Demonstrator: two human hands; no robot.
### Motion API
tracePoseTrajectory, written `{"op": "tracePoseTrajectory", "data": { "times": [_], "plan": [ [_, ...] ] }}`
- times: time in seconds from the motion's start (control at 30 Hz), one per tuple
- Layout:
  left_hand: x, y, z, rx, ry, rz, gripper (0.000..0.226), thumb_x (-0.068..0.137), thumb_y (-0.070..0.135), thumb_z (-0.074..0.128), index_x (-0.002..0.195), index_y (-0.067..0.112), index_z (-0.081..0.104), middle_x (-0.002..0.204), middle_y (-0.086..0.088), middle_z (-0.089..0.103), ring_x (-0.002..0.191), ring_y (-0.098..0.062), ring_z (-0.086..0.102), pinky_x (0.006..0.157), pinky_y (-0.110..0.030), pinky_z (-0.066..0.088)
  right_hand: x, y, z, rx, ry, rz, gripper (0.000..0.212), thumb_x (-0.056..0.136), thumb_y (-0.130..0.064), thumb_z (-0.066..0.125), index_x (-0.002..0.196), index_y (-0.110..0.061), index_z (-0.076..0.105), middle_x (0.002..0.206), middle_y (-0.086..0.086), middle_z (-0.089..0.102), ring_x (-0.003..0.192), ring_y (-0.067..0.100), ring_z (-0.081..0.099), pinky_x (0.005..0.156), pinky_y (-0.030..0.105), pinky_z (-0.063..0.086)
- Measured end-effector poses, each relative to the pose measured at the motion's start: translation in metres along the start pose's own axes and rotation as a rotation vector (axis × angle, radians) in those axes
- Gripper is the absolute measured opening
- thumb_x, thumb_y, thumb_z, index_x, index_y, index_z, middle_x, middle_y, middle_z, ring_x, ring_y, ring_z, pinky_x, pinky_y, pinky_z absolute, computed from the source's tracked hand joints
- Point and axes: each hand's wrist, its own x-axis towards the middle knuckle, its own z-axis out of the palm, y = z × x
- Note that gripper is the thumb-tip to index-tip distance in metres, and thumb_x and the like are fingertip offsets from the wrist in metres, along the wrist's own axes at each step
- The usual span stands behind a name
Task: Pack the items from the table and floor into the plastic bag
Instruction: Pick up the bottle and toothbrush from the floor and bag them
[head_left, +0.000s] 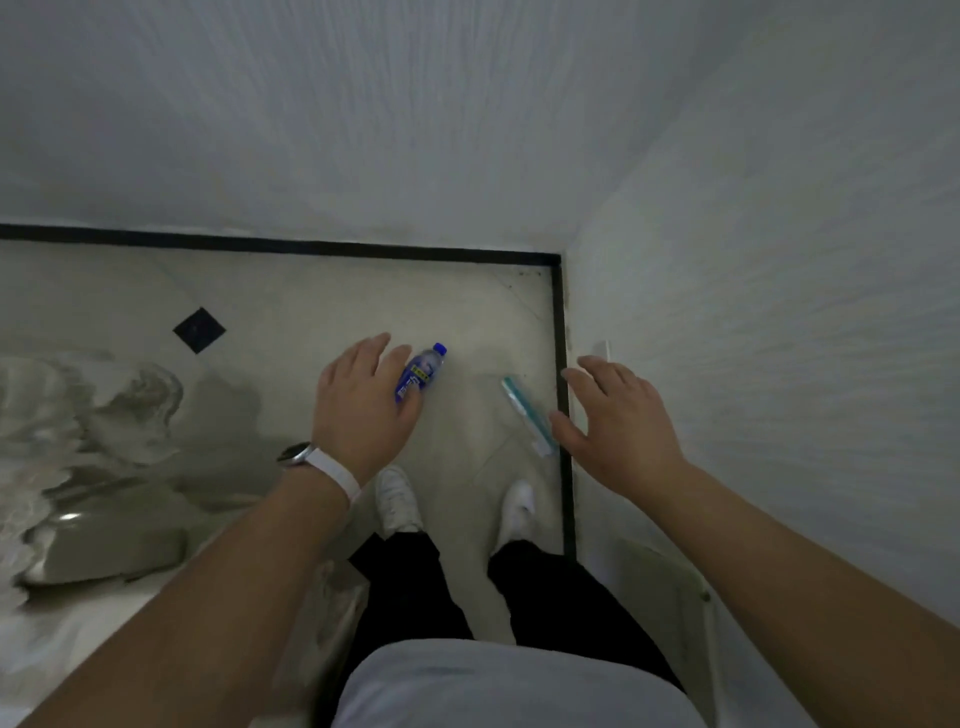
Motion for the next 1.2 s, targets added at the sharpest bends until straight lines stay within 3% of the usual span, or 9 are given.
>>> {"op": "tracePoseTrajectory", "data": {
  "times": [0.2, 0.37, 0.67, 0.87, 1.1, 1.2],
  "plan": [
    [0.048, -0.030, 0.091, -0.016, -0.069, -0.083, 0.053, 0.083, 0.043, 0.049, 0.123, 0.012, 0.063, 0.130, -0.015, 0.060, 0.117, -0.037, 0.057, 0.094, -0.049, 0.046, 0.049, 0.039, 0.103, 0.158, -0.113, 0.080, 0.061, 0.087, -0.049, 0.049, 0.132, -0.009, 0.054, 0.133, 0.014, 0.056, 0.117, 0.032, 0.055, 0.096, 0.045, 0.047],
    [0.089, -0.060, 0.197, -0.041, -0.142, -0.158, 0.060, 0.082, 0.047, 0.048, 0.128, 0.012, 0.059, 0.132, -0.017, 0.058, 0.118, -0.038, 0.056, 0.095, -0.049, 0.046, 0.100, 0.083, 0.214, 0.210, -0.209, 0.116, 0.065, 0.087, -0.046, 0.061, 0.138, -0.009, 0.047, 0.134, 0.013, 0.053, 0.115, 0.032, 0.053, 0.094, 0.045, 0.046],
    [0.136, -0.133, 0.405, -0.162, -0.276, -0.324, 0.071, 0.077, 0.047, 0.059, 0.137, 0.011, 0.050, 0.132, -0.014, 0.057, 0.117, -0.036, 0.053, 0.099, -0.040, 0.040, 0.169, 0.147, 0.432, 0.420, -0.366, 0.390, 0.082, 0.085, -0.047, 0.067, 0.150, -0.022, 0.023, 0.145, 0.006, 0.038, 0.126, 0.024, 0.042, 0.097, 0.037, 0.041],
    [0.148, -0.203, 0.507, -0.179, -0.332, -0.438, 0.103, 0.062, 0.067, 0.049, 0.149, 0.013, 0.035, 0.144, -0.017, 0.047, 0.129, -0.035, 0.045, 0.107, -0.043, 0.035, 0.186, 0.167, 0.569, 0.501, -0.409, 0.558, 0.081, 0.084, -0.044, 0.071, 0.148, -0.019, 0.028, 0.140, 0.007, 0.042, 0.117, 0.023, 0.049, 0.087, 0.031, 0.041],
    [0.160, -0.248, 0.588, -0.183, -0.387, -0.507, 0.109, 0.055, 0.063, 0.066, 0.149, 0.024, 0.028, 0.139, -0.012, 0.049, 0.125, -0.035, 0.048, 0.104, -0.046, 0.041, 0.183, 0.186, 0.675, 0.348, -0.537, 0.592, 0.072, 0.077, -0.040, 0.073, 0.136, -0.016, 0.038, 0.126, 0.012, 0.044, 0.113, 0.032, 0.049, 0.087, 0.042, 0.048],
    [0.158, -0.252, 0.603, -0.132, -0.353, -0.516, 0.103, 0.055, 0.059, 0.069, 0.143, 0.026, 0.029, 0.127, -0.013, 0.055, 0.113, -0.039, 0.054, 0.093, -0.049, 0.048, 0.183, 0.190, 0.694, 0.278, -0.509, 0.565, 0.060, 0.081, -0.033, 0.067, 0.131, -0.012, 0.041, 0.123, 0.016, 0.045, 0.111, 0.035, 0.048, 0.086, 0.045, 0.047]
  ]
}}
